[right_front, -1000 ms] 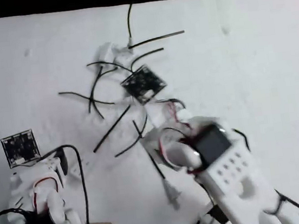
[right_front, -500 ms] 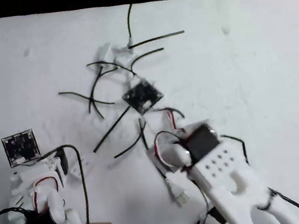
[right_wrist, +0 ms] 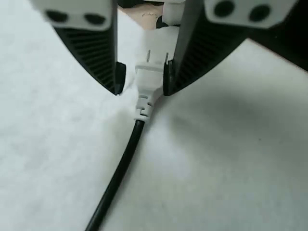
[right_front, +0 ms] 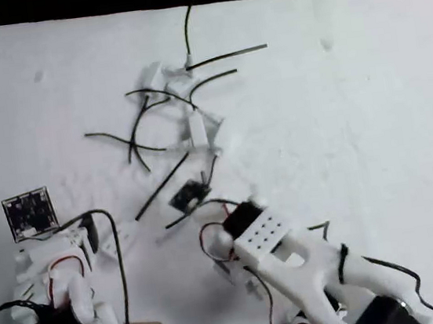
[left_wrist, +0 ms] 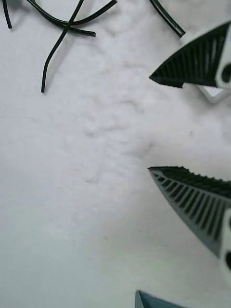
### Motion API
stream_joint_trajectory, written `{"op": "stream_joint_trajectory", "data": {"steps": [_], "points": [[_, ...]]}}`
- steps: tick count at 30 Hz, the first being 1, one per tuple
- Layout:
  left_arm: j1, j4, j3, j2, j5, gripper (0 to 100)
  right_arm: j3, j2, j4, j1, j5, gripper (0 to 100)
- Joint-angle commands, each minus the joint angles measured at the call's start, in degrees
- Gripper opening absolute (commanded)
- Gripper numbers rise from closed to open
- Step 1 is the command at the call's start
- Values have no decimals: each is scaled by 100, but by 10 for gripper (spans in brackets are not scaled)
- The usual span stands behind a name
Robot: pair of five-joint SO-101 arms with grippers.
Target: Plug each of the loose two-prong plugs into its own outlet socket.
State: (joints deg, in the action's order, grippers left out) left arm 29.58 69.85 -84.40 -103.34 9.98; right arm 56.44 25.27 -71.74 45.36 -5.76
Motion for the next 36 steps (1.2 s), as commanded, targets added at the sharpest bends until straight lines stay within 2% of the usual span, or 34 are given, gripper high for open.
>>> {"op": "stream_joint_trajectory", "data": {"steps": [1,7,11,13,25,36], "points": [[40,-132,26,-40,-53,270,18,-470,277,40,-35,134],[40,-132,26,-40,-53,270,-70,-1604,593,57,-35,128],[40,-132,26,-40,-53,270,-202,-1859,752,66,-431,6],[40,-132,18,-40,-53,270,-299,-1710,549,40,-651,25],[40,-132,18,-40,-53,270,-1398,1393,-1191,66,-721,17],[40,-132,18,-40,-53,270,-2312,3565,-1464,57,-703,17]]}}
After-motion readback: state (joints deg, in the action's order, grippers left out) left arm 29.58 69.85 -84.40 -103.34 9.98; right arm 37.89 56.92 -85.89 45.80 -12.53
